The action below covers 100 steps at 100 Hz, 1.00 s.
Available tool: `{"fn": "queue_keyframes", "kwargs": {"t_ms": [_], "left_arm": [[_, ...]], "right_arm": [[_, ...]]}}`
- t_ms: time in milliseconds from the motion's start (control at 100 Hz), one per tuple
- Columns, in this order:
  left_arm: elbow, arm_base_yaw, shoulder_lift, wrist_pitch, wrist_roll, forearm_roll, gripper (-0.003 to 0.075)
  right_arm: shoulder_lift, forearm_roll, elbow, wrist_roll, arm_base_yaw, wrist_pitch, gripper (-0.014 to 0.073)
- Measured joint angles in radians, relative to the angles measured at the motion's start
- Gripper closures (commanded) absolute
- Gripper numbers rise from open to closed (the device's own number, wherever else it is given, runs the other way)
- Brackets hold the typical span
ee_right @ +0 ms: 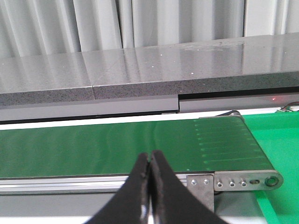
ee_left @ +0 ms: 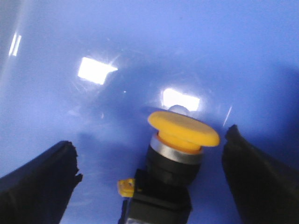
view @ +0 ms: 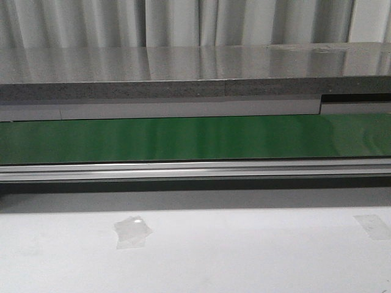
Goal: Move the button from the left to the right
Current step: 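Lift the button with the left gripper and carry it onto the belt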
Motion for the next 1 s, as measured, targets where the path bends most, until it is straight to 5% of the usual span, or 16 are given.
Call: {"fn": "queue_keyframes", "kwargs": {"t_ms": [350,710,1000], "left_arm": [[-0.004,0.011,0.047,-0.005,0.005,0.004,0.0171],[-0.008,0.017,0.049,0.000,0.005,0.015,0.0739],[-0.007,0.017,0.033,0.013,0.005,0.008,0.0740]], "right_arm": [[0.000,0.000,0.000,0.000,0.000,0.000,0.0694],[0.000,-0.002,0.000,0.000,0.000,0.000,0.0694],[0.000,-0.002,0.000,0.000,0.000,0.000,0.0694]]}}
